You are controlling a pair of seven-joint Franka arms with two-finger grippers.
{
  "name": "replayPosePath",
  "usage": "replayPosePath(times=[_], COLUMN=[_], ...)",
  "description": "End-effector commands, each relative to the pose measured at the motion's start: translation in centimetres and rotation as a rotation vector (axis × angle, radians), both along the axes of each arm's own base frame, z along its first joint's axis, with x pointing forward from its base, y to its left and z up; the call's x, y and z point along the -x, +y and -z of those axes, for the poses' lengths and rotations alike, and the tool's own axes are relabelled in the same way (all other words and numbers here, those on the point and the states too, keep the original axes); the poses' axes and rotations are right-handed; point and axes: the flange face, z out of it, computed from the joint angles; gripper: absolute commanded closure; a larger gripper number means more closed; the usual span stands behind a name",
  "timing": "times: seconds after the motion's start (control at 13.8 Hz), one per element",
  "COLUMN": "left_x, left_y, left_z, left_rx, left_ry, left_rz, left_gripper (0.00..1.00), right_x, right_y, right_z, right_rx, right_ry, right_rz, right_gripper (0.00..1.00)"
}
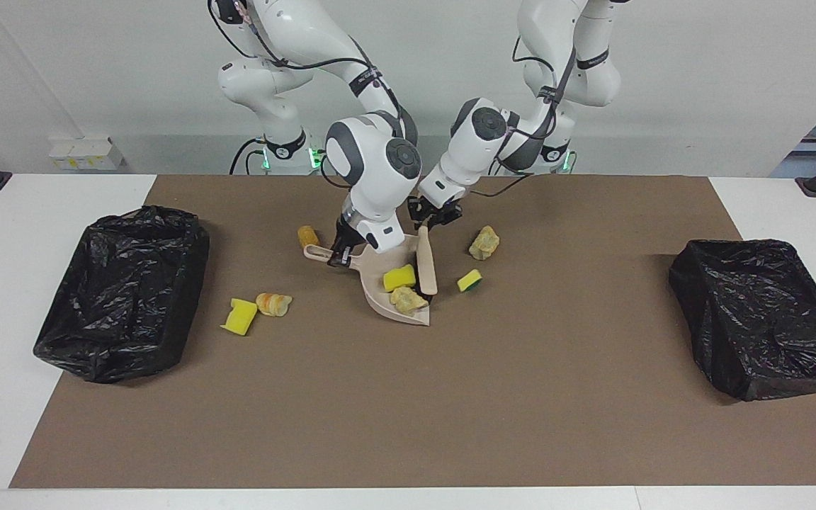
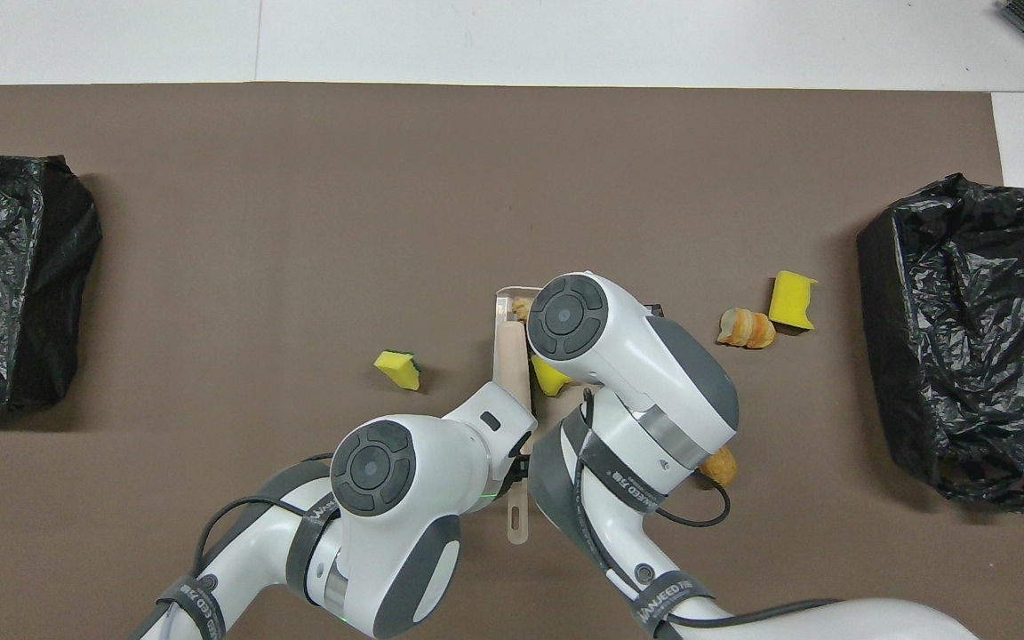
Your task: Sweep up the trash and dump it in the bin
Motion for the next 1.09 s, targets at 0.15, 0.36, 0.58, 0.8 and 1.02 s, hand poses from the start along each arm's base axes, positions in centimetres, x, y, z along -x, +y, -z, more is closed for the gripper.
replayPosePath(times=[0.15,0.36,0.58,0.8,1.02], left_x=[0.9,0.8,-0.8,-1.2,0.6], left_y=[-0.6,1.6,5.2,8.1,9.8], left_z=[-5.6,-7.8,-8.4,-7.6,-6.4], left_rx=[0.030,-0.017,-0.142,-0.259,-0.335], left_ry=[0.045,0.107,0.127,0.167,0.203], left_rz=[-0.047,-0.150,-0.322,-0.497,-0.715], left_gripper=[1.00,1.00,1.00,1.00,1.00], right_x=[0.5,0.4,0.4,0.4,0.3], right_y=[0.2,0.1,0.0,0.0,0.1], right_z=[0.3,0.3,0.3,0.3,0.3], right_rx=[-0.035,-0.034,-0.035,-0.035,-0.043], right_ry=[0.002,0.002,0.003,0.003,-0.006], right_rz=[-0.005,-0.006,-0.006,-0.006,-0.008], right_gripper=[1.00,1.00,1.00,1.00,1.00])
